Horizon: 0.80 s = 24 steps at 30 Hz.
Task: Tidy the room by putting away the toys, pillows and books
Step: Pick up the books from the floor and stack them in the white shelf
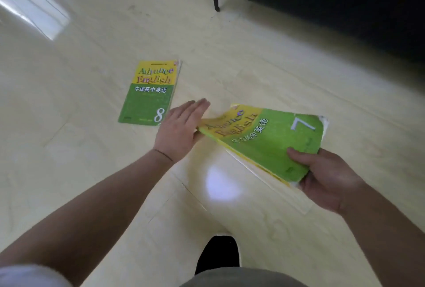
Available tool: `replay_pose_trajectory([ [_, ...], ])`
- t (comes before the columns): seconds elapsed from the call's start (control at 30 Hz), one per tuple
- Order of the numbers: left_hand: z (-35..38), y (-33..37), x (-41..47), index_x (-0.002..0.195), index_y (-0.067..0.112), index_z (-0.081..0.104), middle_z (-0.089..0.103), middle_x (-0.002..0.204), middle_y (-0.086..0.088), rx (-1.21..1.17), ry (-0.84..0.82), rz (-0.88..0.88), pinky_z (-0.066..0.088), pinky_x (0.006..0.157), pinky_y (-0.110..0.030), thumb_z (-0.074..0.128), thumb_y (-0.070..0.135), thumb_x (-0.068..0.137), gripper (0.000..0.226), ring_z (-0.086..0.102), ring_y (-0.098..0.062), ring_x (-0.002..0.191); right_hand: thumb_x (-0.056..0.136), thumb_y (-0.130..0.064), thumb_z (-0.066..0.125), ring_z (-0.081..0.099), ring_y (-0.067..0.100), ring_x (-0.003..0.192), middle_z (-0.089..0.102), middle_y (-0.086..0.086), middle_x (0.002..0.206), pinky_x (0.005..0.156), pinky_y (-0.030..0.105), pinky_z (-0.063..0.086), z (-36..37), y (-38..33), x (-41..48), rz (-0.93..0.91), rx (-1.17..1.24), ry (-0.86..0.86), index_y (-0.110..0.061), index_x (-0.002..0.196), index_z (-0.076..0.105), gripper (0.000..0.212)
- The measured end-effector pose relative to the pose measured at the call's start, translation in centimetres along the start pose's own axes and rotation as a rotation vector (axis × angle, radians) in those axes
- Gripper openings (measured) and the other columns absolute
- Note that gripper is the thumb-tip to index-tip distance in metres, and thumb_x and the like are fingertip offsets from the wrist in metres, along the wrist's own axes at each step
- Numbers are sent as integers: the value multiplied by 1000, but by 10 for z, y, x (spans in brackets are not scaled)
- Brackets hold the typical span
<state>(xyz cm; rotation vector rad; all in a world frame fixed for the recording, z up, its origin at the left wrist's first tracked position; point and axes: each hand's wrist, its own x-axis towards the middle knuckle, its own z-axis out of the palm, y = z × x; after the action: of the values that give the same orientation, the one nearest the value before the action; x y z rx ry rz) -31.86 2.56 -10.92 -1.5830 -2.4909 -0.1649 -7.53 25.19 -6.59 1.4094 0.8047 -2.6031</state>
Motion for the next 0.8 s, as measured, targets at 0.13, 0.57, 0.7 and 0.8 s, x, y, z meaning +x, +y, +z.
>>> replay_pose_trajectory([
  [0.13,31,-38,10,160,12,21,22,167,-13,-44,-306,-681,35,115,-52,58,38,99,76,32,-37,148,100,-5,54,77,24,82,78,10,104,62,42,64,1,24,7,-60,104,3,-10,124,64,26],
  [0.57,55,-81,36,152,-1,31,65,122,-26,242,-639,-859,55,75,-48,23,5,103,50,66,-43,107,99,-10,54,77,30,92,75,15,114,68,47,64,28,21,16,-157,214,-114,-11,129,62,32],
  [0.7,37,-66,48,129,-3,55,68,108,-24,240,-653,-808,48,68,-41,29,5,103,38,68,-41,99,95,-12,57,76,30,93,75,14,115,72,48,64,32,19,18,-174,219,-130,-13,132,61,38],
  [0.8,25,-30,47,122,4,58,70,105,-18,240,-677,-636,49,68,-40,31,11,104,34,70,-39,97,90,-13,59,76,31,95,74,14,117,70,48,63,32,20,17,-186,244,-146,-14,133,60,44],
])
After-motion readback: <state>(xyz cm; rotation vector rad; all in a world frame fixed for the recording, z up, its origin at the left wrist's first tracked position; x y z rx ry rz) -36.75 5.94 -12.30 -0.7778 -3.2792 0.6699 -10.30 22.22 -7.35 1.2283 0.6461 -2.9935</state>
